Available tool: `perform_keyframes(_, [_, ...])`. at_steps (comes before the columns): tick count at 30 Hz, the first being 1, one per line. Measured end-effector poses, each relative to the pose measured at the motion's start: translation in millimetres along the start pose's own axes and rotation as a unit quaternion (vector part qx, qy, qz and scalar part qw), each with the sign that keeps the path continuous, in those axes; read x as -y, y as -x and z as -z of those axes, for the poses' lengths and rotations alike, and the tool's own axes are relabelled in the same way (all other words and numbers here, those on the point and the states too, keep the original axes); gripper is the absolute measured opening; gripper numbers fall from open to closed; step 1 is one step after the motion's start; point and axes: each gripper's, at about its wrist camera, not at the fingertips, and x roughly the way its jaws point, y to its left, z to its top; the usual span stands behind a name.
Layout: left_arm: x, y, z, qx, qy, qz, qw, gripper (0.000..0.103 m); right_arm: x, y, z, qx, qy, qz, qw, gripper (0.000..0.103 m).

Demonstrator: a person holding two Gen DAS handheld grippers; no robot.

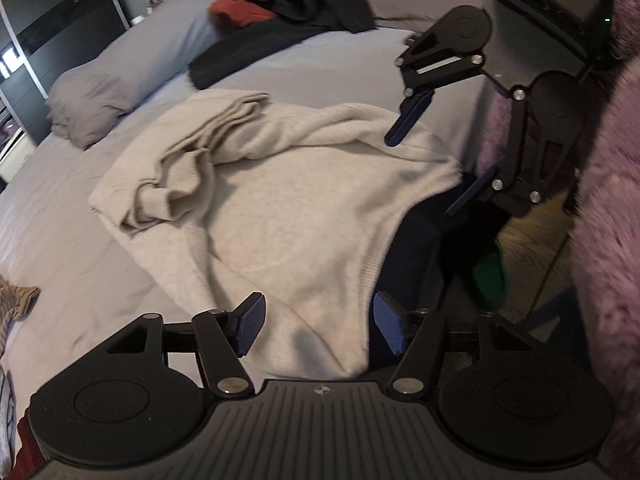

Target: Fold clothes

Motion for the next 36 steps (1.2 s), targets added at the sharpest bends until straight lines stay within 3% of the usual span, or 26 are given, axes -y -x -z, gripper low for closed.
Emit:
perform_keyframes(12, [24.5,-7.5,17.5,-0.029,-0.064,0.014,0.9975,0.064,-14.7,-3.3,14.8,-0.019,0.019,-0.015,1.000,0.075])
perform_keyframes(28, [40.8,-30.4,35.5,-0.053,-0.154,-0.028,0.9863,0.064,-25.5,-23.8,23.5,-0.072,0.050,0.000,0.996,0.076])
perform_keyframes(36, [47.0,-44.3,42.0,-0.051,-0.206,-0.054,0.9757,0.064,-34.4,-33.8,31.2,-0.090,0.090,0.040,0.991,0.077])
